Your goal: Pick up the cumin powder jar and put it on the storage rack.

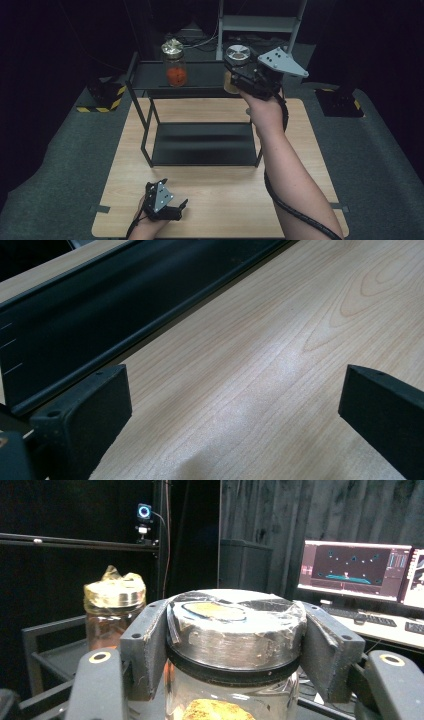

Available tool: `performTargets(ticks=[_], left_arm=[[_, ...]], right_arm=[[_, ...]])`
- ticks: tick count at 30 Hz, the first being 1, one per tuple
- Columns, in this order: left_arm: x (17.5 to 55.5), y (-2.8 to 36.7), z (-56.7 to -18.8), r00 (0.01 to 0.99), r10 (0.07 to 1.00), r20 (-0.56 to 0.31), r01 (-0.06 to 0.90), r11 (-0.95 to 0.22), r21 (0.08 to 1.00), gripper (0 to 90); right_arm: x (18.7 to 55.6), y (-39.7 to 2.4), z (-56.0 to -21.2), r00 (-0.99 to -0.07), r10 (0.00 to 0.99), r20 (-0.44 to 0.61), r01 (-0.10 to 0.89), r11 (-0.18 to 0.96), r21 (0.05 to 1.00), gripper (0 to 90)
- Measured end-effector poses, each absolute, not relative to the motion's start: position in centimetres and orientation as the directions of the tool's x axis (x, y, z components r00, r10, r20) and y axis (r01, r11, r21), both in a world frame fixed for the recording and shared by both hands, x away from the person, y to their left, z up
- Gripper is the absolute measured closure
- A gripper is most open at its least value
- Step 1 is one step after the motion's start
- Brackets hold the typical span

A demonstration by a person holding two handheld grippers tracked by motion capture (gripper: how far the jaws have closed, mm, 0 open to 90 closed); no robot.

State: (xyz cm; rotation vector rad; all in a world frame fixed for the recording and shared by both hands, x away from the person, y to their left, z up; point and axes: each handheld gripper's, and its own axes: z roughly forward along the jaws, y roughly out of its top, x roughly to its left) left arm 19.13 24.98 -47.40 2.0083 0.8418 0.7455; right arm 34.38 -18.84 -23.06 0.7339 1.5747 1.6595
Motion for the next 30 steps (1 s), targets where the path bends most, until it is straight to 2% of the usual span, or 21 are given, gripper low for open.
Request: performTargets(ticks=[30], left_arm=[[19.2,25.3,-47.5,0.606,0.774,0.184,0.291,-0.431,0.854,0.9]], right_arm=[[38.2,-16.0,-23.1,-0.531,0.845,-0.069,-0.106,0.015,0.994,34.5]])
